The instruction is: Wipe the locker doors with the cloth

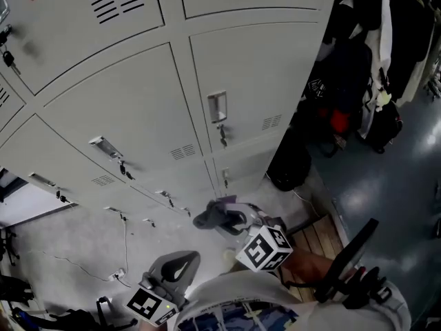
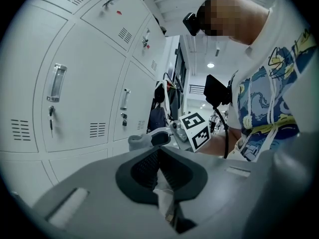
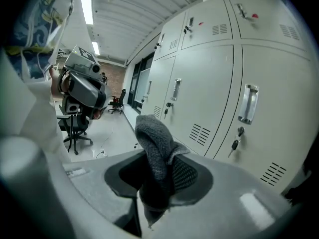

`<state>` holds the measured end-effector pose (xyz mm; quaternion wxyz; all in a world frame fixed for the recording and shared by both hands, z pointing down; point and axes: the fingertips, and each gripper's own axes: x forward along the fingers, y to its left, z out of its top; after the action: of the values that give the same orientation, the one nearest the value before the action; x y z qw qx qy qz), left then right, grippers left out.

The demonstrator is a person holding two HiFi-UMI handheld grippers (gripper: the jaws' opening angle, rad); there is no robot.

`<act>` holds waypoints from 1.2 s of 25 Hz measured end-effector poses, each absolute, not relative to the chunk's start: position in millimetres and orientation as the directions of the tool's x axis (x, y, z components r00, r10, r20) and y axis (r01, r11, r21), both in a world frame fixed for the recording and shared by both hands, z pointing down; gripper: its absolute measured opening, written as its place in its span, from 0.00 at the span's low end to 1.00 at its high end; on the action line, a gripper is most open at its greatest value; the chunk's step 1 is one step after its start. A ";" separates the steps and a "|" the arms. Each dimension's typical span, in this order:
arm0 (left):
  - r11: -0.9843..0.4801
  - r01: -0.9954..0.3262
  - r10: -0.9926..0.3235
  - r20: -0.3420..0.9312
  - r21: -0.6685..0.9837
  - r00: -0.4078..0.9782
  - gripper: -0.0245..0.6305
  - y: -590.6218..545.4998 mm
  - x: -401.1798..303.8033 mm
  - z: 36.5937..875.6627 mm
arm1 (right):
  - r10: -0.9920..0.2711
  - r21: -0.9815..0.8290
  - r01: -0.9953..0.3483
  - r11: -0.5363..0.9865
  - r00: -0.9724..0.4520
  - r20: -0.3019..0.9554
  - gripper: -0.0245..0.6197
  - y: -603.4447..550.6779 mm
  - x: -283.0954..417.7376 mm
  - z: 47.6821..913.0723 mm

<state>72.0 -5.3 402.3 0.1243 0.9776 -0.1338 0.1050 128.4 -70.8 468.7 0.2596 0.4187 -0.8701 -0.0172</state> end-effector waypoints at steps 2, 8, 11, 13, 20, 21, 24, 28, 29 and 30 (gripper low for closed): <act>-0.937 -0.281 -0.232 0.232 0.206 0.945 0.04 5.2 62.9 400.5 | -0.745 0.259 -0.721 0.643 -0.511 0.428 0.22 -58.7 118.1 463.3; -0.942 -0.274 -0.231 0.218 0.193 0.948 0.04 44.1 28.3 402.6 | -0.762 0.275 -0.729 0.626 -0.498 0.414 0.22 -20.5 83.6 453.2; -0.944 -0.266 -0.223 0.213 0.198 0.951 0.04 66.0 8.9 404.3 | -0.760 0.282 -0.723 0.631 -0.505 0.408 0.22 2.2 59.1 447.9; -0.945 -0.256 -0.213 0.210 0.205 0.954 0.04 80.2 -2.9 407.1 | -0.758 0.281 -0.720 0.634 -0.508 0.408 0.22 18.6 45.0 446.1; -0.946 -0.219 -0.174 0.198 0.237 0.965 0.04 117.6 -30.2 417.3 | -0.759 0.302 -0.717 0.629 -0.481 0.438 0.22 67.0 17.5 450.5; -0.947 -0.213 -0.167 0.196 0.240 0.966 0.04 122.2 -32.4 417.8 | -0.763 0.306 -0.719 0.624 -0.474 0.440 0.22 72.1 15.7 450.4; -0.951 -0.190 -0.146 0.189 0.243 0.971 0.04 135.4 -37.5 419.1 | -0.769 0.311 -0.726 0.613 -0.457 0.448 0.22 86.2 10.9 450.5; -0.956 -0.166 -0.124 0.181 0.240 0.976 0.04 150.3 -44.7 419.5 | -0.774 0.317 -0.733 0.602 -0.438 0.457 0.22 104.1 4.7 451.4; -0.958 -0.160 -0.119 0.179 0.239 0.977 0.04 153.9 -46.1 419.5 | -0.777 0.320 -0.736 0.597 -0.432 0.458 0.22 108.3 3.8 451.2; -0.959 -0.153 -0.112 0.177 0.239 0.978 0.04 157.9 -47.4 419.7 | -0.780 0.323 -0.738 0.593 -0.426 0.458 0.22 112.3 2.8 451.2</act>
<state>-47.4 157.9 419.7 0.1266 0.9864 -0.0673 0.0809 2.8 112.3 451.2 0.2910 0.4498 -0.8436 -0.0361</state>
